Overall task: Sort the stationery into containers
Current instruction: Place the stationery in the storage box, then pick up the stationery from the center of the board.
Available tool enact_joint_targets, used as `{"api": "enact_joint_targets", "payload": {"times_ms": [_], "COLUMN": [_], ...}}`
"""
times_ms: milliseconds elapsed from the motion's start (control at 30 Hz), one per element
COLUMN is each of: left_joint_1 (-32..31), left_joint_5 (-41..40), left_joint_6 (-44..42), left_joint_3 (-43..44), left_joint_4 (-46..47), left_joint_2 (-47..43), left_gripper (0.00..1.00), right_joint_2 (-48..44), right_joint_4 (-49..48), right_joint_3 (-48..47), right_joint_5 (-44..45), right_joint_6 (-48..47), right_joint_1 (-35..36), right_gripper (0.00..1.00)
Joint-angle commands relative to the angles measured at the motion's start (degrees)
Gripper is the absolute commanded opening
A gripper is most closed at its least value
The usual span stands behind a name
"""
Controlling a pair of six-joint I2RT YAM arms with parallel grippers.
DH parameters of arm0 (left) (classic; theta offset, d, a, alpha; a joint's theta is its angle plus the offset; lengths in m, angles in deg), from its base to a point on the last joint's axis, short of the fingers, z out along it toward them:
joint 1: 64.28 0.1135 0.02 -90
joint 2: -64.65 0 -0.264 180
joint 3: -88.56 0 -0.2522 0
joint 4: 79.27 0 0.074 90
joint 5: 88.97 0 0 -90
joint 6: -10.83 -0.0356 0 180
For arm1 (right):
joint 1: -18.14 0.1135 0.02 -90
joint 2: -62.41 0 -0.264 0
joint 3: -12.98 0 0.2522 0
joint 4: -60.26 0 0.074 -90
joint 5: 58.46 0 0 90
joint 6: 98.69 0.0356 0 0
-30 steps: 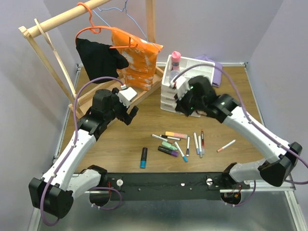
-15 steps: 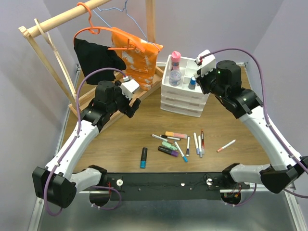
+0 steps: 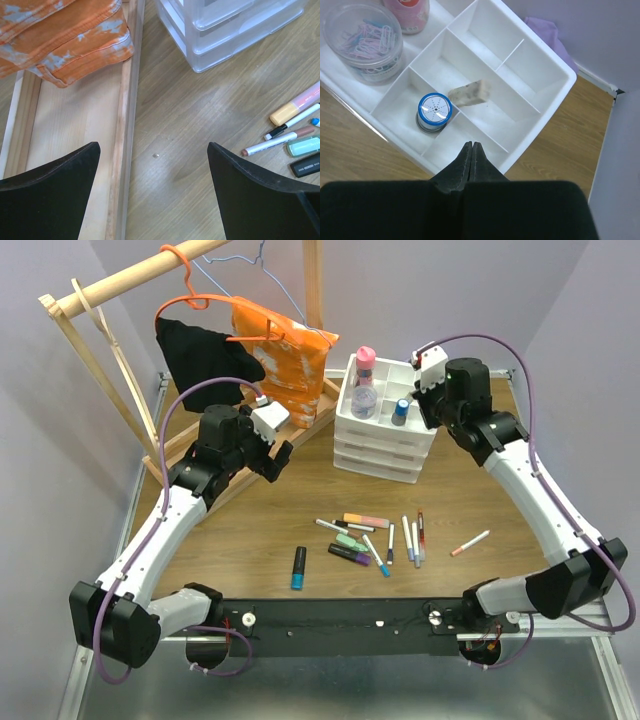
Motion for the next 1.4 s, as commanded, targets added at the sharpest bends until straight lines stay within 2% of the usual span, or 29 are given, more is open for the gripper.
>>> {"api": "enact_joint_targets", "payload": {"times_ms": [0,233,400,567,600,700,733,833,867,900,1000,1167,1367], "left_joint_1": [0.32,0.32,0.32,0.24,0.24,0.24,0.32,0.32,0.32,0.41,0.94,3.57,7.17], "left_joint_5": [1.51,1.59,2.12,3.96,4.05,3.53,3.53,2.83,2.48,1.86,-0.15,-1.92,-1.31], "left_joint_6": [0.85,1.03,1.03,1.12,0.94,-0.46,-1.16,-0.99,-0.73,-0.55,-0.03,3.31,4.28], "left_joint_3": [1.16,0.20,0.20,0.11,0.19,-0.77,-1.12,-2.53,-2.96,-3.66,-5.16,-7.45,-9.82], "left_joint_4": [1.15,1.32,1.58,1.24,0.80,-0.52,-0.70,-0.79,-0.70,-0.79,-1.14,-1.58,-3.07], "left_joint_2": [0.49,0.14,0.05,-0.30,-0.39,-1.62,-1.97,-3.81,-4.60,-5.05,-6.36,-9.70,-13.92], "left_gripper": [0.97,0.97,0.98,0.98,0.98,0.99,0.99,0.99,0.99,0.99,0.99,0.99,0.99], "right_joint_2": [2.66,2.58,3.89,4.52,4.16,2.15,1.70,1.44,1.44,1.52,1.26,6.25,9.96], "right_joint_4": [-1.21,-1.56,-0.51,2.83,3.88,10.19,14.65,20.13,20.50,20.67,18.14,12.86,9.69], "right_joint_3": [0.56,-1.02,-5.05,-9.54,-10.15,-10.43,-10.16,-7.53,-5.52,-4.55,0.97,5.65,13.73], "right_joint_5": [-2.57,-2.14,0.42,-1.77,-3.87,-20.27,-29.63,-36.05,-34.84,-33.26,-25.88,-17.44,-14.52], "right_joint_6": [0.21,3.28,5.74,8.03,7.77,3.04,-0.37,-1.64,-1.12,-0.76,0.03,5.83,7.59], "right_joint_1": [-1.24,-1.41,-1.59,-1.85,-1.76,-1.85,-1.68,2.26,4.28,9.70,19.90,23.63,29.17], "right_gripper": [0.01,0.01,0.28,0.38,0.40,0.47,0.50,0.55,0.58,0.58,0.57,0.53,0.52]}}
